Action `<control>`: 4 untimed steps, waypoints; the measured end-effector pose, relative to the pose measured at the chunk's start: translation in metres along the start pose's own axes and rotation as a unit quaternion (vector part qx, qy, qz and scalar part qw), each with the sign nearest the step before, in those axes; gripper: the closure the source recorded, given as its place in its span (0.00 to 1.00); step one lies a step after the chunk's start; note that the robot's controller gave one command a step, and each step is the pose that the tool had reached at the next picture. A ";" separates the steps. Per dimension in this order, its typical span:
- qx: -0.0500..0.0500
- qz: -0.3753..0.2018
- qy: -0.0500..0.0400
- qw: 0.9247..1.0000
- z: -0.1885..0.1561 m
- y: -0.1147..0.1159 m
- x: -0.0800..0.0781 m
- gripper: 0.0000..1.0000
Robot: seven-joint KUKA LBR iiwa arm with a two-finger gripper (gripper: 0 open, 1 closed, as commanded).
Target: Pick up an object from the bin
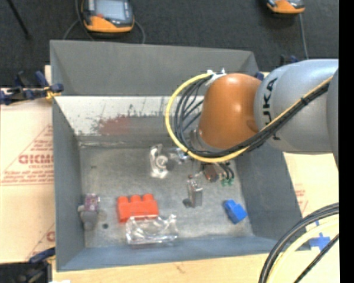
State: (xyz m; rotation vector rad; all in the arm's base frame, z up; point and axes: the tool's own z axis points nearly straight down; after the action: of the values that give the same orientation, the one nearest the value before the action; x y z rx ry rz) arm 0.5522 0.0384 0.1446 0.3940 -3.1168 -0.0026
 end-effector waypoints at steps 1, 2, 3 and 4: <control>0.003 -0.079 -0.002 0.997 0.018 -0.083 0.002 0.00; 0.001 -0.052 -0.001 0.999 0.018 -0.087 0.015 0.00; 0.001 -0.114 0.001 0.993 0.029 -0.107 0.075 0.00; 0.003 -0.245 -0.002 0.970 0.071 -0.152 0.076 0.00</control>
Offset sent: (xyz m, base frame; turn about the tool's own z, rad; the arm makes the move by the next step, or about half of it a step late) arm 0.0179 -0.0760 -0.0184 -0.1656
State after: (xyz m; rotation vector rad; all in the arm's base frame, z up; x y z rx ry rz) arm 0.5162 -0.1278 0.0732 1.1471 -2.9295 0.0054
